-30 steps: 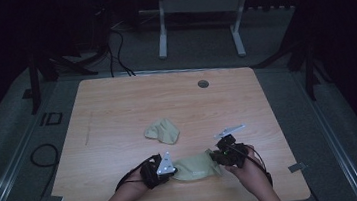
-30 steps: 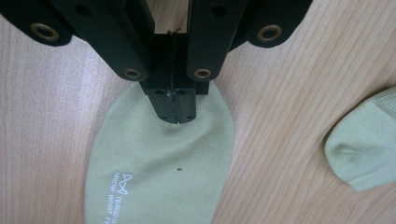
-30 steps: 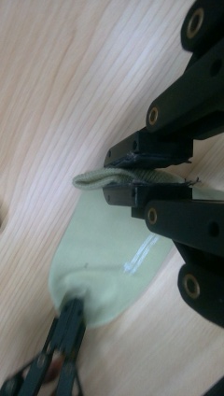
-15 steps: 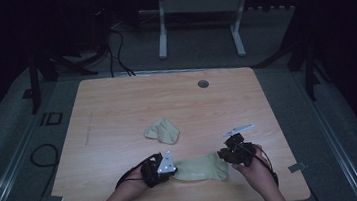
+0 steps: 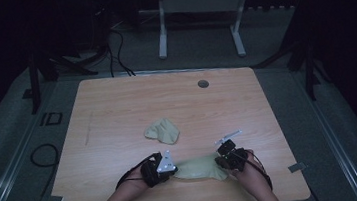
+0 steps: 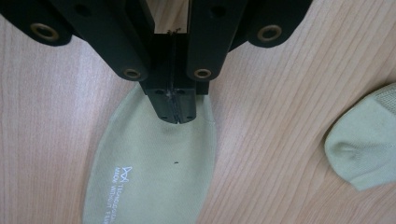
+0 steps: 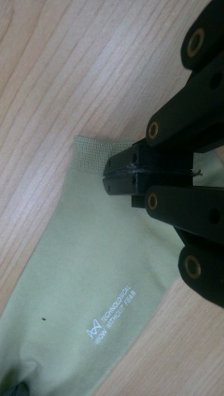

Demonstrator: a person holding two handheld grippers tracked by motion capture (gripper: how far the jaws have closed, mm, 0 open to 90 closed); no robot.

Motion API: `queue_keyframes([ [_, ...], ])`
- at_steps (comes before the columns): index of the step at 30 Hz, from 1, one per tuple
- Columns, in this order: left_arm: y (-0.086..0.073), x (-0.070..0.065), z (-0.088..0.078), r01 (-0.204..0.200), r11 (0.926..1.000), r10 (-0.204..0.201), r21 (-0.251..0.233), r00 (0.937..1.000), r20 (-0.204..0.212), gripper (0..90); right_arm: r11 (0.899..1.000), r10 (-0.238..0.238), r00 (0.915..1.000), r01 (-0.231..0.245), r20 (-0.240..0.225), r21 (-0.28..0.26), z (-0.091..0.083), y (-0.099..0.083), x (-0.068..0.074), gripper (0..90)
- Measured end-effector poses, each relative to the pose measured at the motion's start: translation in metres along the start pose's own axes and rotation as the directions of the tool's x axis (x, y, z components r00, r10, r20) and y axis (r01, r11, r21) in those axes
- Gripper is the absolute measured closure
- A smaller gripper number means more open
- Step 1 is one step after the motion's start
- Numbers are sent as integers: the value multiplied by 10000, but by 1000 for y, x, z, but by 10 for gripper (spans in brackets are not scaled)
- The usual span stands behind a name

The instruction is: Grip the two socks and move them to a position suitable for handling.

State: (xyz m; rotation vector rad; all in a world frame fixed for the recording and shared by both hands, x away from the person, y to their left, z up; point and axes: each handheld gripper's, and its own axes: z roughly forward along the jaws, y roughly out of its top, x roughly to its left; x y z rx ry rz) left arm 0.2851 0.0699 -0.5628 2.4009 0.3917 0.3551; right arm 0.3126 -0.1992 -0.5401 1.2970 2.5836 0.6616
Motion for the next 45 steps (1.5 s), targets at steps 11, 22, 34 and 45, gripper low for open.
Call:
queue_keyframes([
  [11,1,0,2,306,9994,-302,-156,9993,219,889,9996,-184,9998,184,26,231,-2,0,0,857],
  [22,-7,3,-21,962,9945,-949,-417,9950,326,446,9977,-606,9971,591,-469,-335,-20,11,14,695],
  [34,-30,-2,-43,1667,9847,-1686,-506,9850,-366,417,9859,-1411,9887,1357,-501,-981,-25,76,25,617],
  [45,-63,1,-59,2611,9648,-2624,-319,9637,-485,422,9839,-1760,9803,1725,-892,-461,9,140,50,563],
])
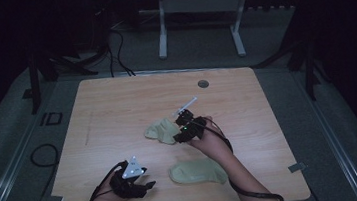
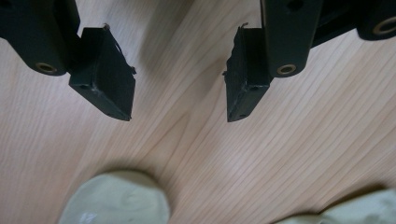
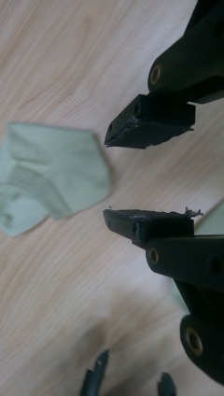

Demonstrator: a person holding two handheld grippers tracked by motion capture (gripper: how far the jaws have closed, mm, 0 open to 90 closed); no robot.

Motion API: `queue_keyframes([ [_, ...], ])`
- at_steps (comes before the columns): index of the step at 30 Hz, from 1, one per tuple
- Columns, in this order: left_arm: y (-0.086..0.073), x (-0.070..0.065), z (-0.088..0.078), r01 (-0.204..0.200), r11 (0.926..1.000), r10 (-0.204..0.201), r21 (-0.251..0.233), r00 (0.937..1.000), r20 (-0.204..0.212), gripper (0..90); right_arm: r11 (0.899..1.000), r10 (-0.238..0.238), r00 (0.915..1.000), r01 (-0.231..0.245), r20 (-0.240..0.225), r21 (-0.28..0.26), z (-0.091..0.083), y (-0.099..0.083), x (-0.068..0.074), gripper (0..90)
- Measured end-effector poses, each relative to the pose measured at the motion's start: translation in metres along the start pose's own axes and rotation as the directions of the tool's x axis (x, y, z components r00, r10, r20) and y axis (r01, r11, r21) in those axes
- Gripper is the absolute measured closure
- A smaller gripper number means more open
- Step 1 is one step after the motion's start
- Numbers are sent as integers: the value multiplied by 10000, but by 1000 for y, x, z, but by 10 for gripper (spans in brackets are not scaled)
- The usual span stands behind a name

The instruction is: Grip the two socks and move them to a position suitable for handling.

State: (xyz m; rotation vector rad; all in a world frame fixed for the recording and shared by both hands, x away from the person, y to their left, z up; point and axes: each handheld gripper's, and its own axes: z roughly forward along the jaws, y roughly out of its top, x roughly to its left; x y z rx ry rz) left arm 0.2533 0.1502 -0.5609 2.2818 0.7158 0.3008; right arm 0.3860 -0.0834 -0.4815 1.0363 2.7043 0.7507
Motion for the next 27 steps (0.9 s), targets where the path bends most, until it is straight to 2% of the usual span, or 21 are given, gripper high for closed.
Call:
queue_keyframes([
  [5,-7,2,-3,42,10000,-42,71,10000,46,429,9995,-216,9997,214,79,217,22,30,8,560],
  [6,-8,1,-3,89,10000,-89,24,10000,37,429,9995,-216,9997,214,79,217,22,30,8,560],
  [7,-8,2,-4,62,10000,-62,30,10000,36,429,9992,-240,9996,234,168,339,30,39,9,559],
  [8,-8,2,-4,33,10000,-33,31,10000,27,429,9992,-240,9996,234,168,339,30,39,9,559],
  [9,-8,2,-4,29,10000,-29,23,10000,45,429,9989,-158,9995,145,277,436,41,50,10,556],
  [11,-9,2,-3,45,10000,-45,29,10000,72,429,9986,-33,9995,17,316,521,51,57,8,543],
  [13,-9,3,-2,22,10000,-23,78,10000,86,429,9985,91,9994,-108,334,535,56,61,7,539],
  [16,-10,4,-1,27,9999,-28,97,9999,124,429,9941,282,9980,-339,560,1031,79,72,4,499],
  [18,-10,4,-1,31,10000,-32,95,9999,124,429,9930,289,9975,-360,638,1125,83,73,4,499],
  [20,-10,4,-1,62,10000,-63,63,9999,149,429,9896,365,9959,-476,825,1361,95,76,3,495],
  [23,-11,5,-1,93,10000,-93,18,9999,144,429,9873,387,9956,-513,856,1505,102,75,4,497],
  [24,-10,5,-1,104,9999,-104,20,9999,78,429,9879,245,9935,-411,1109,1496,106,74,7,537],
  [26,-10,6,-2,148,9999,-147,-8,9999,79,429,9879,241,9926,-419,1188,1495,106,73,7,561],
  [27,-10,6,-2,175,9998,-175,-46,9998,105,429,9879,93,9914,-293,1304,1523,104,73,9,673],
])
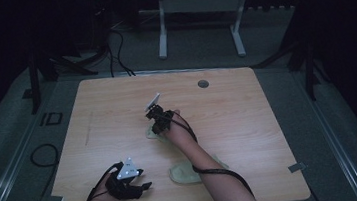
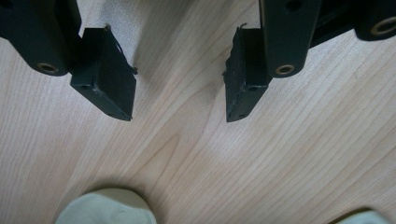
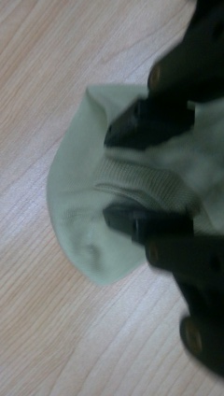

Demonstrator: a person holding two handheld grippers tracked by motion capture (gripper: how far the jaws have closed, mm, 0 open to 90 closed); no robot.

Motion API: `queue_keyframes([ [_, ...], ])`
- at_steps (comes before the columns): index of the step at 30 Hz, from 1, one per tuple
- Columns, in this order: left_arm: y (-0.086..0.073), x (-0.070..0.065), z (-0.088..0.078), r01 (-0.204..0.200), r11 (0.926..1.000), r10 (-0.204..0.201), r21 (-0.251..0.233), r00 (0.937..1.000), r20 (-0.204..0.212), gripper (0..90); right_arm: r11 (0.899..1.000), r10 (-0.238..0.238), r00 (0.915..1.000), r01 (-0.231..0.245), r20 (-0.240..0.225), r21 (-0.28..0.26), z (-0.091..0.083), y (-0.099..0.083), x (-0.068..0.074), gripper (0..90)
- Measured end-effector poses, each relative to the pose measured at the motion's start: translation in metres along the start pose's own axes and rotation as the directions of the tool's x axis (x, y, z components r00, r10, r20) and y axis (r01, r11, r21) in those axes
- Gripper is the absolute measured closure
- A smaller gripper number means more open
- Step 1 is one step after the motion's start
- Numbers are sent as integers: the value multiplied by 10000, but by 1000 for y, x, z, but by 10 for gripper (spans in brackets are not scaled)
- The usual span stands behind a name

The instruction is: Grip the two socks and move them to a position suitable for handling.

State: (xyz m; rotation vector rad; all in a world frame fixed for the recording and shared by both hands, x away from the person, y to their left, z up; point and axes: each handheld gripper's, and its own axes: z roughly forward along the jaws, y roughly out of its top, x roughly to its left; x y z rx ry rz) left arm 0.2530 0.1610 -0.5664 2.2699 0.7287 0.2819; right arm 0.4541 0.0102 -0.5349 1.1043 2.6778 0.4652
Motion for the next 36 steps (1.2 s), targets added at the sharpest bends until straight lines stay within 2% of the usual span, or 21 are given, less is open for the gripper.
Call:
queue_keyframes([
  [1,0,0,0,0,10000,0,0,10000,0,429,10000,0,10000,0,0,0,0,0,0,673],
  [2,0,0,0,-10,10000,10,-18,10000,-7,429,9999,-153,9997,151,207,69,-1,-1,0,779],
  [5,0,0,1,-8,10000,8,-28,10000,45,429,9999,105,9999,-105,-2,80,-2,-2,-3,823],
  [6,0,0,1,-8,10000,8,-28,10000,45,429,9999,120,9998,-119,-153,95,-3,-2,-5,828],
  [13,0,1,2,-12,10000,11,28,10000,74,429,9997,214,9998,-214,-38,-72,-26,-7,-17,830],
  [14,0,0,2,-1,10000,1,51,10000,72,429,9997,198,9998,-198,29,-121,-35,-10,-24,830],
  [20,0,-1,4,-15,10000,14,96,9999,108,429,9991,341,9990,-333,300,-276,-61,-27,-45,830],
  [22,0,-1,4,46,10000,-47,60,9999,142,429,9989,353,9988,-342,343,-309,-66,-31,-48,830],
  [23,1,-1,4,97,9999,-98,64,9998,146,429,9988,356,9986,-342,384,-362,-76,-39,-54,830],
  [26,1,-1,4,120,9999,-120,23,9998,141,429,9988,276,9986,-257,456,-413,-83,-46,-57,830],
  [27,1,-1,4,146,9999,-146,-7,9998,145,429,9985,247,9984,-222,501,-495,-91,-56,-60,829],
  [31,3,-3,4,106,9999,-106,-29,9998,145,429,9974,352,9985,-325,418,-650,-96,-70,-62,830],
  [32,3,-3,4,83,10000,-82,-31,9998,162,429,9973,313,9991,-294,276,-670,-93,-80,-59,829],
  [35,4,-4,6,22,10000,-23,12,9999,156,429,9980,210,9995,-195,237,-607,-87,-87,-55,829],
  [36,5,-4,6,23,10000,-23,15,9999,165,429,9981,233,9997,-228,92,-574,-80,-91,-52,829],
])
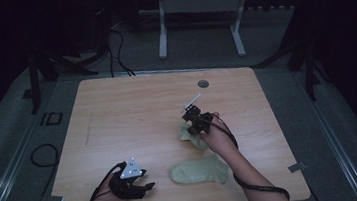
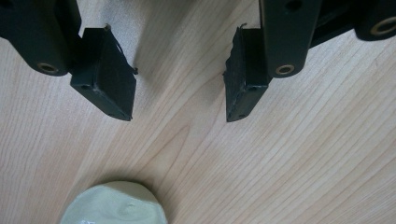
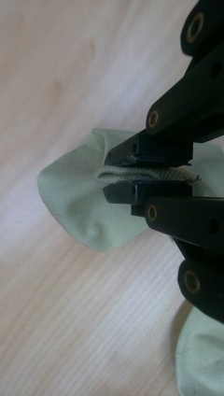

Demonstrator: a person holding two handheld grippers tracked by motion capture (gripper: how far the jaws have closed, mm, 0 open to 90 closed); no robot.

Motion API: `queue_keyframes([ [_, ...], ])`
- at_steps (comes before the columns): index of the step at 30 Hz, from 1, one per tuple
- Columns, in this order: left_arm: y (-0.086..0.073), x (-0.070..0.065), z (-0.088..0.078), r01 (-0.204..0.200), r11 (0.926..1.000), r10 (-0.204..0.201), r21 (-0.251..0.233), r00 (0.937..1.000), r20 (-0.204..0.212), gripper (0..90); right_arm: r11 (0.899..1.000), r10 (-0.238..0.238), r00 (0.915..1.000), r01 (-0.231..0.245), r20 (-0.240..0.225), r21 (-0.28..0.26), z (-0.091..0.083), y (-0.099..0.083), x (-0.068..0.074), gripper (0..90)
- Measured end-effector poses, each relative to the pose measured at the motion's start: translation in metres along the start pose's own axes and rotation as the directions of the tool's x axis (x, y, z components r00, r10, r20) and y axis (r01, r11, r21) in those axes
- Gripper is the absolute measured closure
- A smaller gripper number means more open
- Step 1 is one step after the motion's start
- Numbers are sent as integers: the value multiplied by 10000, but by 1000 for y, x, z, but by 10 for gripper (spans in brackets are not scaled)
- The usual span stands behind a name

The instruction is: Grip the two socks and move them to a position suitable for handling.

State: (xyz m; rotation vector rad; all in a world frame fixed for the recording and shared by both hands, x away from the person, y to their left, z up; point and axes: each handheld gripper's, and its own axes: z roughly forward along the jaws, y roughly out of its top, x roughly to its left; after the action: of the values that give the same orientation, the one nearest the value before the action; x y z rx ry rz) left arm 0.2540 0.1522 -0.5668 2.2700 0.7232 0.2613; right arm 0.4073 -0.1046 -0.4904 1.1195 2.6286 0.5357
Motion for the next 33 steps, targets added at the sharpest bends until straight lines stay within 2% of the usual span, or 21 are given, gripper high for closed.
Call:
queue_keyframes([
  [1,0,0,0,0,10000,0,0,10000,0,429,10000,0,10000,0,0,0,0,0,0,829],
  [2,1,-1,0,-17,10000,17,-44,10000,-11,429,9999,75,9997,-73,-220,114,11,-5,4,829],
  [5,1,-1,0,-17,10000,17,-44,10000,-11,429,9998,53,9997,-48,-251,198,14,-6,5,828],
  [6,1,0,1,51,10000,-51,-30,10000,16,429,9994,-6,9993,20,-385,351,27,-10,12,828],
  [10,2,0,1,82,10000,-82,-51,10000,-4,429,9982,-92,9992,115,-397,585,40,-13,18,821],
  [14,4,0,1,60,9999,-60,-119,10000,-1,429,9993,-69,9993,82,-367,359,42,-12,21,766],
  [16,7,1,2,71,9998,-71,-187,10000,-11,430,9992,-79,9981,102,-608,377,41,-11,22,653],
  [17,9,1,2,68,9997,-70,-213,9999,-74,430,9996,-60,9978,78,-661,266,39,-10,21,627],
  [18,12,2,2,70,9997,-74,-241,9999,-140,445,9998,-108,9982,118,-592,156,36,-10,21,591],
  [20,19,2,2,191,9993,-199,-331,9995,-235,463,9998,-193,9984,196,-523,54,28,-8,19,575],
  [22,24,2,2,329,9987,-340,-393,9990,-285,542,9998,-185,9984,189,-538,69,24,-7,18,570],
  [23,36,2,2,173,9985,-201,-526,9984,-536,576,9997,-234,9983,234,-537,0,19,-6,16,581],
  [24,36,2,2,173,9985,-201,-526,9984,-536,611,9996,-259,9980,262,-577,44,19,-7,16,581],
  [25,43,2,3,-48,9986,10,-525,9974,-717,638,9997,-215,9978,219,-630,61,19,-7,17,584],
  [26,57,3,6,-491,9975,440,-509,9944,-963,668,9997,-219,9973,227,-698,108,20,-8,18,587],
  [27,57,3,6,-491,9975,440,-509,9944,-963,693,9995,-229,9970,243,-740,179,21,-9,19,587],
  [30,78,8,19,-1072,9938,1033,-280,9880,-1146,763,9995,-233,9963,249,-826,182,23,-11,20,592],
  [31,82,10,23,-1103,9937,1072,-210,9874,-1163,823,9991,-307,9961,331,-828,270,23,-13,20,609],
  [33,91,15,33,-1164,9932,1144,-86,9856,-1248,848,9989,-323,9961,349,-823,301,23,-13,20,614],
])
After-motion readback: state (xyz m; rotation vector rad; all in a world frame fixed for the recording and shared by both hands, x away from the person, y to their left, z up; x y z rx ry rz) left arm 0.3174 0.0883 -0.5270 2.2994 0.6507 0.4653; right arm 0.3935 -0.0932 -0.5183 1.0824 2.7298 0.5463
